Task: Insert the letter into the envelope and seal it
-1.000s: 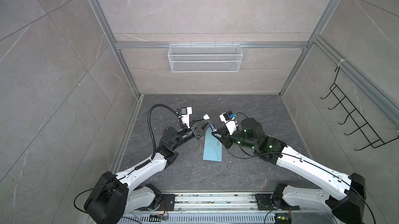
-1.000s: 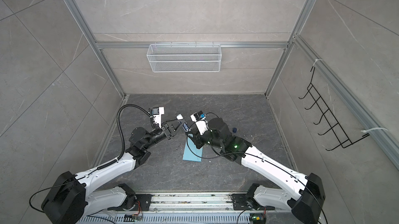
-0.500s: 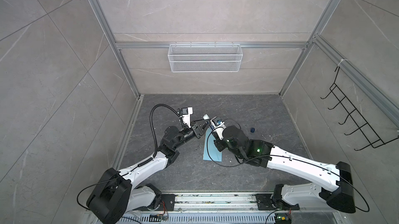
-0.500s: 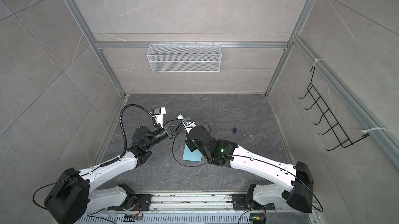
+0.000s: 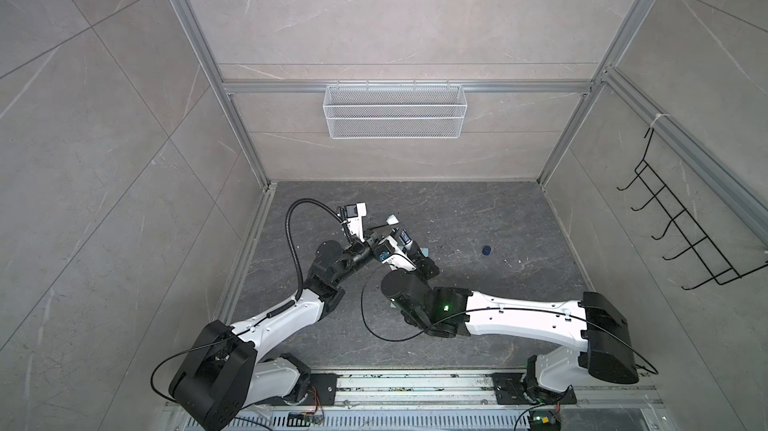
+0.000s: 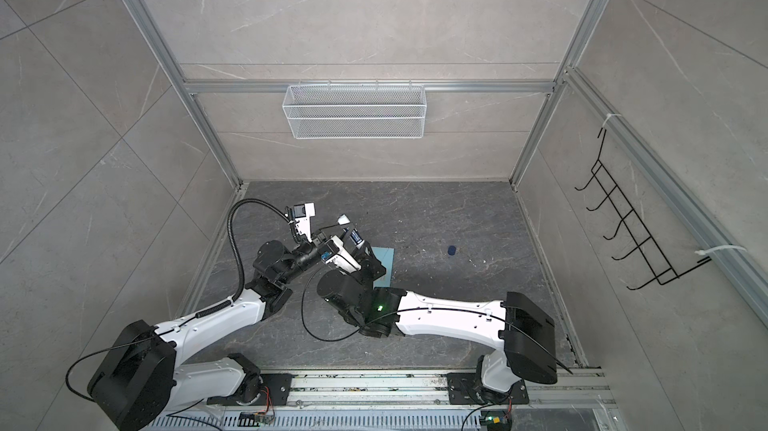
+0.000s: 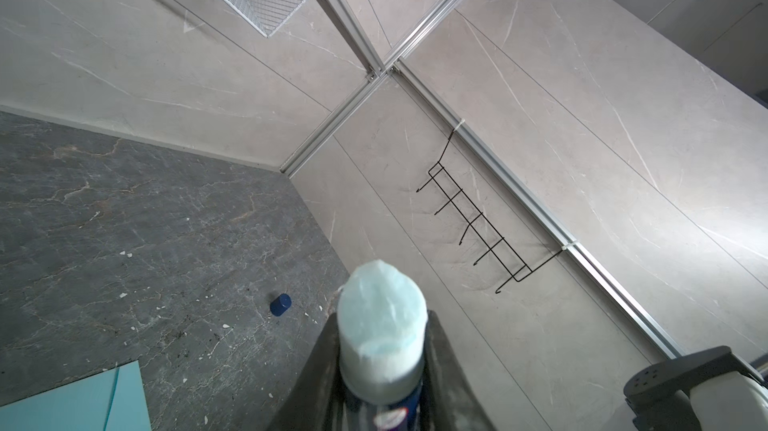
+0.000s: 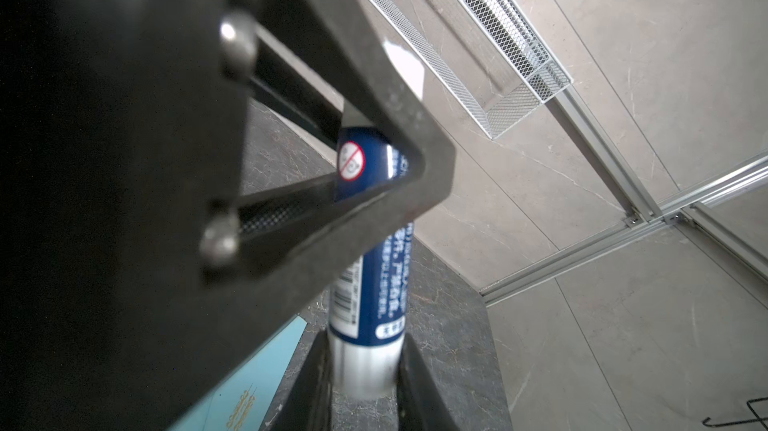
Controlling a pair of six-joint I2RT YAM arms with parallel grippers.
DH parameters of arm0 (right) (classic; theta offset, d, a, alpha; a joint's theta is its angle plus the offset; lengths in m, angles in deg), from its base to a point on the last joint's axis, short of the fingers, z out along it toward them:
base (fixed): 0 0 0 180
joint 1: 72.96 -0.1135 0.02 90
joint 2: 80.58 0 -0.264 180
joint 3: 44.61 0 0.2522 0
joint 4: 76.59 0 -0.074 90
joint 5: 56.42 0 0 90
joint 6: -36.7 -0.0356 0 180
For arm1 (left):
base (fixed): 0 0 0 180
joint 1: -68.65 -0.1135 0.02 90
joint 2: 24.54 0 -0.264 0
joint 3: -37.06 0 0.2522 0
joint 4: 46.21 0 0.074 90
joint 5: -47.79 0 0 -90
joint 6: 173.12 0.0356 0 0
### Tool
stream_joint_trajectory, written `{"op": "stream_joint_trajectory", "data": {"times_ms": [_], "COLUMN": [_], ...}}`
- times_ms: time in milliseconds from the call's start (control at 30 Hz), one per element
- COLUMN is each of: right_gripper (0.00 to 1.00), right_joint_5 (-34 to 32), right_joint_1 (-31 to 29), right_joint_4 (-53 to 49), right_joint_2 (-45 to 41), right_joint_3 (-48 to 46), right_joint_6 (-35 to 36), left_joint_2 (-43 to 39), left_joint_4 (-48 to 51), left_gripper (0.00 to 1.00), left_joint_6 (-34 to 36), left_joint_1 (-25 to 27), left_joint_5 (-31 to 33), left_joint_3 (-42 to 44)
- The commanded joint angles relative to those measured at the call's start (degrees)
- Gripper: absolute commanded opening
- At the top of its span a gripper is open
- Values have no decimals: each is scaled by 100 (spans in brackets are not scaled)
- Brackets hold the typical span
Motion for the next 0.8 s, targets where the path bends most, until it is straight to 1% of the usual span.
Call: {"op": "stream_joint_trajectory", "data": {"times_ms": [0, 67, 100, 133, 167, 200, 233, 300, 400, 433, 467, 500, 533, 600, 633, 767], "right_gripper": [16, 28, 36, 47, 68, 79, 84, 98, 99, 99, 99, 99, 99, 99, 99, 99], "right_joint_5": [935, 1639, 1969, 2204, 2454, 2797, 3127, 4029, 5429, 5743, 5903, 6232, 6728, 7655, 8003, 9025], "right_joint_1": [30, 205, 318, 422, 522, 639, 759, 1137, 1717, 1866, 1963, 2075, 2209, 2447, 2520, 2840], "right_joint_4": [205, -142, -311, -413, -449, -504, -566, -719, -810, -801, -726, -549, -326, 46, 198, 1117], "right_joint_2": [-808, -1149, -1328, -1487, -1684, -1892, -2058, -2437, -2825, -2935, -3032, -3142, -3219, -3217, -3176, -3000], "right_joint_3": [-201, -321, -382, -460, -584, -711, -796, -976, -1205, -1293, -1398, -1552, -1696, -1860, -1898, -2154], "right_joint_6": [-534, -930, -1157, -1345, -1493, -1579, -1687, -1962, -2253, -2352, -2439, -2529, -2601, -2784, -2856, -3355], "left_joint_2": [-62, -166, -236, -292, -352, -408, -470, -592, -712, -751, -765, -775, -777, -749, -723, -610], "left_joint_4": [258, 307, 363, 427, 528, 644, 737, 977, 1164, 1199, 1198, 1180, 1173, 1109, 1053, 721], "left_gripper": [0, 0, 0, 0, 0, 0, 0, 0, 0, 0, 0, 0, 0, 0, 0, 0], "left_joint_6": [167, 222, 258, 299, 351, 406, 458, 586, 736, 778, 800, 818, 822, 778, 732, 488], "left_joint_1": [88, 90, 89, 86, 75, 75, 81, 80, 80, 80, 74, 69, 68, 68, 71, 57], "left_joint_5": [-280, -273, -287, -312, -375, -430, -480, -583, -784, -870, -974, -1093, -1188, -1400, -1495, -1775], "left_joint_3": [-82, -112, -145, -201, -264, -327, -386, -500, -605, -637, -660, -685, -710, -769, -796, -845]}}
